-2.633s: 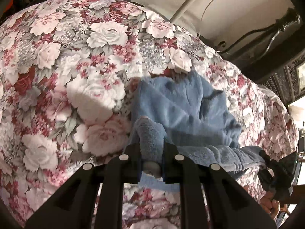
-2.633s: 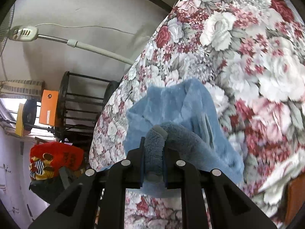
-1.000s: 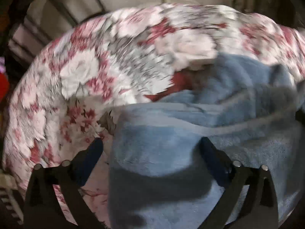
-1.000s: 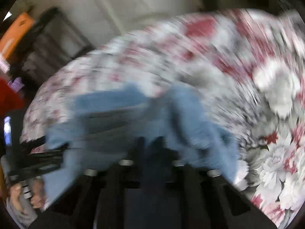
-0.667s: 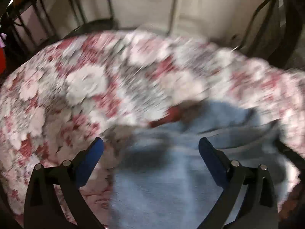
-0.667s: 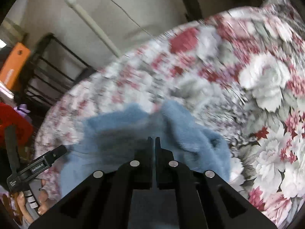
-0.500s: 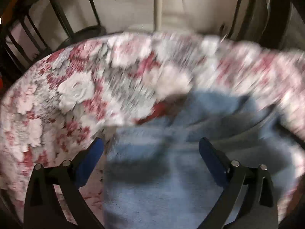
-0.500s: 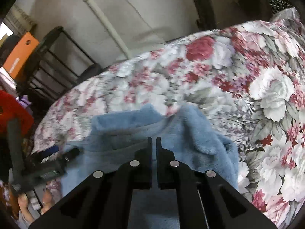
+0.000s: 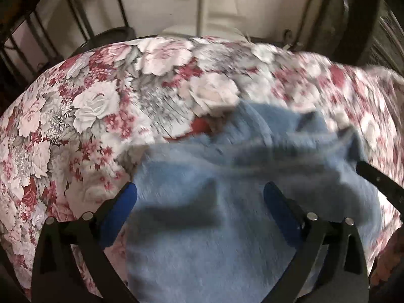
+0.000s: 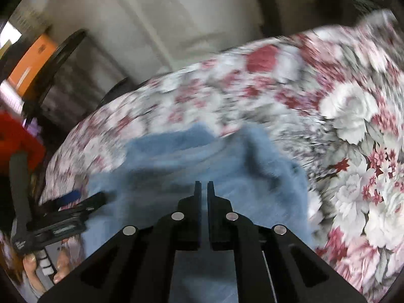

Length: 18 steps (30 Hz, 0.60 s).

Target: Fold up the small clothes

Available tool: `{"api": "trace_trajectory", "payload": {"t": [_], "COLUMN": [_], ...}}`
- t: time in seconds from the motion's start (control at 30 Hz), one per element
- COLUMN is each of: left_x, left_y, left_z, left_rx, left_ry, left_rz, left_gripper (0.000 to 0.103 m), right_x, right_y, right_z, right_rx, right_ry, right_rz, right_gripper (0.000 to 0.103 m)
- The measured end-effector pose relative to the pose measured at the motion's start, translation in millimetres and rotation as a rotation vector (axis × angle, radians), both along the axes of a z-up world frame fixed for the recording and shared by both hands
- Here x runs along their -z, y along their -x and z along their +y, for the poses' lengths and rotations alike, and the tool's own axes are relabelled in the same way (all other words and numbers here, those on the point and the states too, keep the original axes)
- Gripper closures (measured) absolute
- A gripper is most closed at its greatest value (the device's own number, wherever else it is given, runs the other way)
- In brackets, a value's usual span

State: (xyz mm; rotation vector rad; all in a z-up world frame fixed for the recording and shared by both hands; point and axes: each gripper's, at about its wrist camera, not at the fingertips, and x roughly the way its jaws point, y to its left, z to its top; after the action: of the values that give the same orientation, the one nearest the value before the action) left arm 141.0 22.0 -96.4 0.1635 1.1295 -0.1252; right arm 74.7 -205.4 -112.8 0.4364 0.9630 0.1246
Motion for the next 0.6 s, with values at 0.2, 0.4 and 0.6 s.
{"api": "trace_trajectory", "payload": {"t": [0.2, 0.4, 0.6], "left_x": [59.0, 49.9, 39.2], "left_y": [29.1, 47.6, 67.6], "left_z": [-21.6, -26.7, -14.0], "left_rx": [0.034, 0.037, 0.011], "left_ry": [-0.202, -0.265, -0.271], "left_rz": [0.081, 0.013, 0.006], "left_gripper": [0.004, 0.004, 0.004], "right_x": [42.6, 34.6, 5.7], "right_y": [10.2, 19.4, 48.5], "right_z": [42.7, 32.8, 37.0], "right_rx": [-0.116, -0.086, -0.091], "right_ry": [0.126, 0.084, 0.161], "right_rz": [0.185, 0.181, 0.127], "right_gripper": [0.074, 0.072, 0.057]}}
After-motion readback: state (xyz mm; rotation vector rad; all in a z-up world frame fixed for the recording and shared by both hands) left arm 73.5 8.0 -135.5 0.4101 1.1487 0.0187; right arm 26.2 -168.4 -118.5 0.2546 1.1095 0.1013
